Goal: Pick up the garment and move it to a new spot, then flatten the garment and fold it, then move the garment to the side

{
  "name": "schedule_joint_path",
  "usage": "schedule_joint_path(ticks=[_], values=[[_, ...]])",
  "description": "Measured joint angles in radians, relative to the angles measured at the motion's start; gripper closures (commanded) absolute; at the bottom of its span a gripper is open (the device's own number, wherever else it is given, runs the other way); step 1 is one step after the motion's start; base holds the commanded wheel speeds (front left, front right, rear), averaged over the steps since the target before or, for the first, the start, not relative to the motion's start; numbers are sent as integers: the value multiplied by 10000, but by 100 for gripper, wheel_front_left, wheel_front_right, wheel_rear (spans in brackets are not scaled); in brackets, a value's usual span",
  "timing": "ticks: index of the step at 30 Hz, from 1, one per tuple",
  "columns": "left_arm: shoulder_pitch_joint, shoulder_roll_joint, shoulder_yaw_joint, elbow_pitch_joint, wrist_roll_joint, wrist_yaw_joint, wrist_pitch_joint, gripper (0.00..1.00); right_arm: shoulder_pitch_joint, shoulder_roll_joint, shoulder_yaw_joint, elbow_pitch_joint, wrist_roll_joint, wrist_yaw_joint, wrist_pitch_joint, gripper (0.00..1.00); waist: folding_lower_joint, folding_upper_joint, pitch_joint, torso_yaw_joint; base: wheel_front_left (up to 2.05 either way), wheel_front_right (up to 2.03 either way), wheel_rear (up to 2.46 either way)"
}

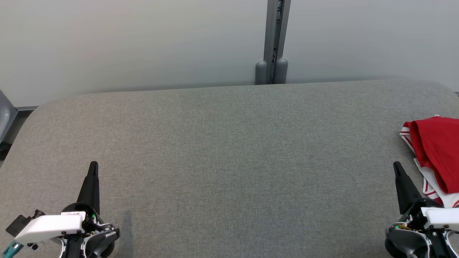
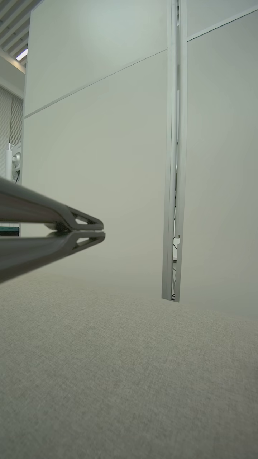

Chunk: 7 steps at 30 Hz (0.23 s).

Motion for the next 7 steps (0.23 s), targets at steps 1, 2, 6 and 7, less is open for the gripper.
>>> schedule_joint_path(ticks=[1, 2, 6, 7], values=[[0, 0, 0, 0, 0, 0, 0, 100, 0, 0, 0, 0, 0, 0, 0, 100, 1, 0, 0, 0, 0, 0, 0], [0, 0, 0, 0, 0, -2, 0, 100, 0, 0, 0, 0, 0, 0, 0, 100, 0, 0, 0, 0, 0, 0, 0], [0, 0, 0, 0, 0, 0, 0, 100, -1, 0, 0, 0, 0, 0, 0, 100, 0, 0, 0, 0, 0, 0, 0], [0, 0, 0, 0, 0, 0, 0, 100, -1, 0, 0, 0, 0, 0, 0, 100, 0, 0, 0, 0, 0, 0, 0]])
